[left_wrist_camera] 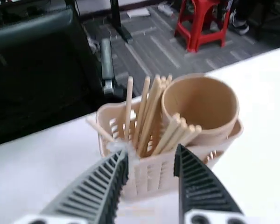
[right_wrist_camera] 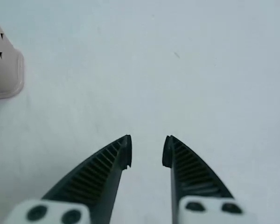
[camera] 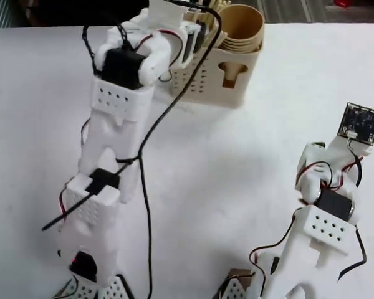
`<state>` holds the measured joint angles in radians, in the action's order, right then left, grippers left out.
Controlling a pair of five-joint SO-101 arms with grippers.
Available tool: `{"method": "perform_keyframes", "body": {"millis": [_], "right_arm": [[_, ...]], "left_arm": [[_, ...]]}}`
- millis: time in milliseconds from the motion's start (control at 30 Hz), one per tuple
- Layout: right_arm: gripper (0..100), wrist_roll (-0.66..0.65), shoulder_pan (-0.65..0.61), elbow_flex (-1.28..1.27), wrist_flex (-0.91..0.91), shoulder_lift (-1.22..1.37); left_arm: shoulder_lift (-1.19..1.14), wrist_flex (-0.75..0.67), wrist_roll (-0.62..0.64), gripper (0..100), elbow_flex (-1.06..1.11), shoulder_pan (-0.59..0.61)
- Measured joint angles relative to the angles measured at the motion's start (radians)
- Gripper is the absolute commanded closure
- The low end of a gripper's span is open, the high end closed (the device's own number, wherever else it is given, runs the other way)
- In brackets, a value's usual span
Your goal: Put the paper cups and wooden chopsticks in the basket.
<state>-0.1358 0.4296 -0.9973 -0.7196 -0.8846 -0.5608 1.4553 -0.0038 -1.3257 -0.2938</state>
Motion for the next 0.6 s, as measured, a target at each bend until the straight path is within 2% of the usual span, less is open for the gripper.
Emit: {"method": "perform_keyframes", "body": {"millis": [267,467,600], "right_arm": [[87.2,0.000,0.000,-0.002,0.000,0.000],[87.2,0.000,-0.006,-0.002,0.000,0.000],[87.2,0.000,-0.040,-0.002,0.000,-0.006]], "left_arm": [[0.000,0.304,0.000,83,-0.115,0.057],[0.000,0.330,0.000,83,-0.094,0.192],[0.000,0.331,0.000,83,0.008,0.267]]}}
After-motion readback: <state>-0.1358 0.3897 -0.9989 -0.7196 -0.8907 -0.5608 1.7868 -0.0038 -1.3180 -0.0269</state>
